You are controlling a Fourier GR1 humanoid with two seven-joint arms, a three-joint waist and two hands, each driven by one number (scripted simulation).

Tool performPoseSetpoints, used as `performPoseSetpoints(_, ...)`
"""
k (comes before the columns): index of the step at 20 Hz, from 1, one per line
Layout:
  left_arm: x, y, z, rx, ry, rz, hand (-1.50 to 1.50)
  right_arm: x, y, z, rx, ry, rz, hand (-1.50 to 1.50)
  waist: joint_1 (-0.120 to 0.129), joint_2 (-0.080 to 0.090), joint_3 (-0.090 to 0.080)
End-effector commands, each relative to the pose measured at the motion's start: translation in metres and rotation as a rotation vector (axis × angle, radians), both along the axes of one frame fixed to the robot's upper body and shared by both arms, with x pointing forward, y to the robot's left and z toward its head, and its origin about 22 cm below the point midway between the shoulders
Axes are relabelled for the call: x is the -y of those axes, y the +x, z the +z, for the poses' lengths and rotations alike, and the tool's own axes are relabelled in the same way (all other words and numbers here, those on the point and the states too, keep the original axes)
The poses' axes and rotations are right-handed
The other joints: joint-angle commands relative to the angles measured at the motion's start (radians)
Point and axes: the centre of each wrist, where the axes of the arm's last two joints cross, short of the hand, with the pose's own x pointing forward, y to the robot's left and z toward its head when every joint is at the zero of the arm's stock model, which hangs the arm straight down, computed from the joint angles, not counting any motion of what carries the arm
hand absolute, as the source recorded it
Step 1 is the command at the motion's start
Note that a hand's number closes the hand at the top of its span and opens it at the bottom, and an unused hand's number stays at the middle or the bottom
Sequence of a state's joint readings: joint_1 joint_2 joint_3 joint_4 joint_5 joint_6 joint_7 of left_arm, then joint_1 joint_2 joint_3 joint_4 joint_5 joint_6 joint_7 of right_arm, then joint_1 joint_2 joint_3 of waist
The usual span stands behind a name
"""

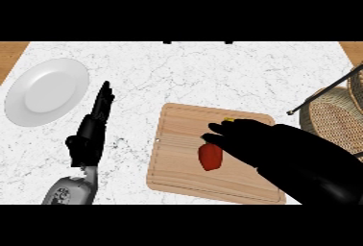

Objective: Pick the bell pepper from the cutting board and place it in the tiered basket

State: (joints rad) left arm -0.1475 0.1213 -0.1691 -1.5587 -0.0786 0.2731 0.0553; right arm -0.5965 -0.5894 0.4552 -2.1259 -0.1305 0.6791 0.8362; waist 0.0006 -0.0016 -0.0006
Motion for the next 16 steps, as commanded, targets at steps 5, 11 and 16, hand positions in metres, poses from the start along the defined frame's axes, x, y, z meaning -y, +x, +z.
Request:
performPoseSetpoints(5,-0.01,-0.007,-0.001,-0.013,-0.006,-0.015,0.0,0.004,0.009,-0.002,0.07,-0.133,-0.037,-1.5,0.005,0.001,0.0)
performPoseSetpoints(11,-0.007,0.009,-0.016,0.003,0.002,-0.009,0.0,-0.015,0.009,-0.012,0.099,-0.165,0.017,-1.5,0.004,0.002,0.0)
performPoseSetpoints(16,-0.001,-0.005,-0.009,-0.019,-0.005,-0.021,0.0,-0.011,-0.005,-0.036,0.166,-0.194,0.085,-1.5,0.005,0.002,0.001)
